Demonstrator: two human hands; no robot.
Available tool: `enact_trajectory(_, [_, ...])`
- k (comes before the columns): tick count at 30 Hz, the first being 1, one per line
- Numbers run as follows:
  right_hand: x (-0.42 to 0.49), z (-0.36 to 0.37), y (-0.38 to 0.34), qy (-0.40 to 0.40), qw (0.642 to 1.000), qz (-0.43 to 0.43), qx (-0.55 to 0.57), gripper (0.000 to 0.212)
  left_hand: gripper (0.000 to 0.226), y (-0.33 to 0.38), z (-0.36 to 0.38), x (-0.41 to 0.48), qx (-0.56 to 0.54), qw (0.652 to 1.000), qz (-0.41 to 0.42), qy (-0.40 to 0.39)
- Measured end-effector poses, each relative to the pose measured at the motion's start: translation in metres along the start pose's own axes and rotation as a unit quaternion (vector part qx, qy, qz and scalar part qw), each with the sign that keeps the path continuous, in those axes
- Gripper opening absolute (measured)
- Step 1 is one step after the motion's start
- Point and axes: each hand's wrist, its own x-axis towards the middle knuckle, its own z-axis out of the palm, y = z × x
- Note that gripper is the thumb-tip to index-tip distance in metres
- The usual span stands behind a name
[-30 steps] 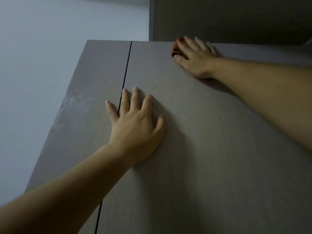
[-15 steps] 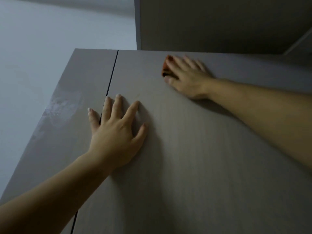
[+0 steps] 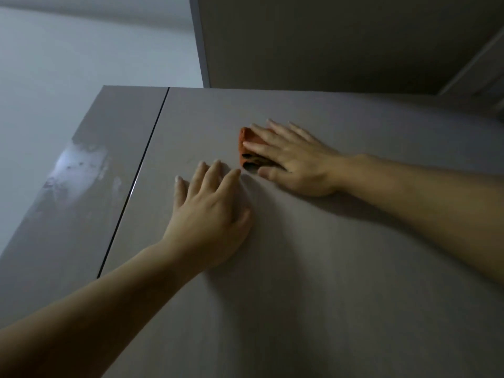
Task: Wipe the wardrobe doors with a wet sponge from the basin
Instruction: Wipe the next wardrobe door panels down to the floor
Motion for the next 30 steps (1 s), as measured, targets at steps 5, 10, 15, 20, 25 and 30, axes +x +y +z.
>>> enact_trajectory(5, [0.037,-0.019,0.050,0.004,0.983,0.184,0.005,0.066,0.081,0.007,0.000,-0.001,0.020,1.000,-0.024,-0.002])
enact_trajectory(10, [-0.001,0.003,0.013,0.002,0.998,0.061,-0.013,0.072,0.083,0.014,0.001,0.001,0.024,0.999,-0.034,0.001])
enact_trajectory(15, [0.028,-0.018,0.068,0.004,0.981,0.189,-0.038,0.071,0.080,0.026,0.005,0.007,0.044,0.999,0.017,0.014])
enact_trajectory(20, [0.001,-0.008,0.035,0.005,0.992,0.126,-0.017,0.073,0.079,0.030,0.014,0.014,0.052,0.998,0.018,-0.025])
enact_trajectory(25, [-0.005,-0.008,0.045,-0.010,0.989,0.142,-0.033,0.067,0.072,0.028,0.016,0.015,0.049,0.998,0.028,-0.011])
enact_trajectory(30, [0.021,-0.019,0.055,0.017,0.958,0.285,-0.001,0.067,0.069,0.029,0.019,0.015,0.042,0.998,0.036,0.006])
